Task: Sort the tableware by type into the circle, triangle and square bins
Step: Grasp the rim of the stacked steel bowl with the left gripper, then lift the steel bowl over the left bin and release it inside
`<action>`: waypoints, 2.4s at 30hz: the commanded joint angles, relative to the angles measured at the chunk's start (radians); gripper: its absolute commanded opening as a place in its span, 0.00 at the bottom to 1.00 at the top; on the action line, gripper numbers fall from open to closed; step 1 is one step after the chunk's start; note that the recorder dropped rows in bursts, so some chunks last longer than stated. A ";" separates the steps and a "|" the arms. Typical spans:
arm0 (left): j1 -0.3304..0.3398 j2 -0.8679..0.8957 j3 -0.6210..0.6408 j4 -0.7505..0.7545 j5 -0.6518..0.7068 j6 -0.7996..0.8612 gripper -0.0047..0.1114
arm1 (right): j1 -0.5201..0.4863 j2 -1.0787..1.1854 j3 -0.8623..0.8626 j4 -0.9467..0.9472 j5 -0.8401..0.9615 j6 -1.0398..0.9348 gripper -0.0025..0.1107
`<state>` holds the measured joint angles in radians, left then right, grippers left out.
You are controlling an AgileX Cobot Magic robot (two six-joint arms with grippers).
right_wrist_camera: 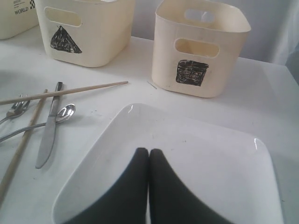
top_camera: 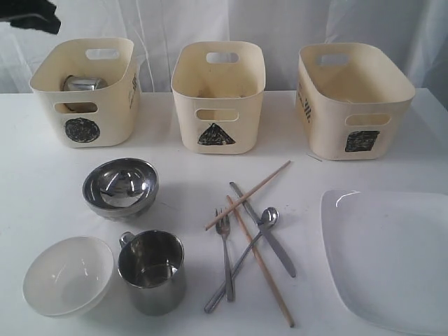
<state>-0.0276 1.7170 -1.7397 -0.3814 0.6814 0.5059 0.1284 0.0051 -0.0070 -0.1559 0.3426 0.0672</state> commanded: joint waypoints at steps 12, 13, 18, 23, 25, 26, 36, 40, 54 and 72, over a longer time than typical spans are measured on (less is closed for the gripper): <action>-0.154 -0.332 0.813 0.016 -0.320 -0.010 0.41 | 0.003 -0.005 0.007 0.002 -0.007 -0.005 0.02; -0.154 -0.308 0.819 0.018 -0.358 -0.012 0.49 | 0.003 -0.005 0.007 0.002 -0.007 -0.005 0.02; -0.154 -0.175 0.819 -0.033 -0.419 -0.067 0.57 | 0.003 -0.005 0.007 0.002 -0.007 -0.005 0.02; -0.154 -0.050 0.819 -0.087 -0.520 -0.067 0.57 | 0.003 -0.005 0.007 0.002 -0.007 -0.005 0.02; -0.154 -0.026 0.817 -0.098 -0.543 -0.065 0.56 | 0.003 -0.005 0.007 0.002 -0.007 -0.005 0.02; -0.154 -0.013 0.817 -0.106 -0.556 -0.065 0.55 | 0.003 -0.005 0.007 0.002 -0.007 -0.005 0.02; -0.177 0.057 0.747 -0.180 -0.586 -0.062 0.16 | 0.003 -0.005 0.007 0.002 -0.007 -0.003 0.02; -0.183 0.021 0.685 -0.174 -0.528 -0.038 0.04 | 0.003 -0.005 0.007 0.002 -0.007 0.026 0.02; -0.069 -0.051 0.208 0.023 -0.517 -0.069 0.04 | 0.003 -0.005 0.007 0.002 -0.007 0.024 0.02; -0.032 0.375 -0.152 0.023 -0.543 -0.087 0.05 | 0.003 -0.005 0.007 0.002 -0.007 0.024 0.02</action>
<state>-0.0609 2.1009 -1.8780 -0.3461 0.1762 0.4277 0.1284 0.0051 -0.0070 -0.1559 0.3426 0.0847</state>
